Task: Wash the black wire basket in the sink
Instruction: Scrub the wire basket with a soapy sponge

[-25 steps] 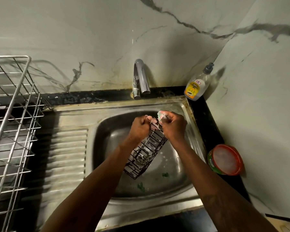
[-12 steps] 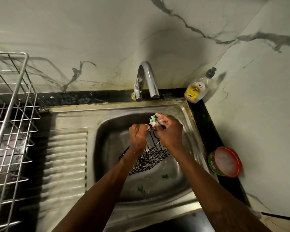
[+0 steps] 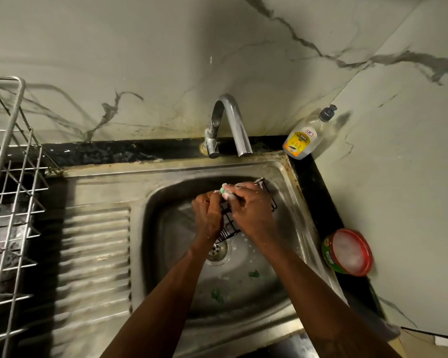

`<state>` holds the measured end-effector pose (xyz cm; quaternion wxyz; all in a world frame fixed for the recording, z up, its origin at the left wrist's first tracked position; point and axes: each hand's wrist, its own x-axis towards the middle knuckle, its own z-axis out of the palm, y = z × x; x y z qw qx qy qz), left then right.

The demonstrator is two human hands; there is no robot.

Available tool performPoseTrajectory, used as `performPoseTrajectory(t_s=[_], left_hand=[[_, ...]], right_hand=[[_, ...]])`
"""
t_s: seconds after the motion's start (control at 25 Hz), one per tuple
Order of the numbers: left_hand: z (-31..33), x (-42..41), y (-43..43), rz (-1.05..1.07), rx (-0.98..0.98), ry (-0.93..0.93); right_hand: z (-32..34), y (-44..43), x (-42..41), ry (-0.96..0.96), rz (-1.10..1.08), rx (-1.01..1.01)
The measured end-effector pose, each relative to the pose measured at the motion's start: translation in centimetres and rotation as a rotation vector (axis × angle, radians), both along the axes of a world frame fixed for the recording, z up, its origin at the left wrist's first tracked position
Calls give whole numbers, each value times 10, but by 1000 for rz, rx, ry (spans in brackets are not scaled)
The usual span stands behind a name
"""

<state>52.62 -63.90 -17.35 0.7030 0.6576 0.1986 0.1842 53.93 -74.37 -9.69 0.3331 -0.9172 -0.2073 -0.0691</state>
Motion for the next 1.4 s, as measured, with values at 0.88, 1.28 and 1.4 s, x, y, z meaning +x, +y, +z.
performPoseTrajectory(t_s=[0.88, 1.28, 1.4], left_hand=[[9, 14, -10, 182, 103, 359], [30, -1, -14, 111, 205, 403], [34, 1, -14, 105, 203, 428]], right_hand=[[0, -46, 27, 46, 10, -127], [-2, -85, 57, -113, 311, -246], [-6, -75, 54, -178, 73, -283]])
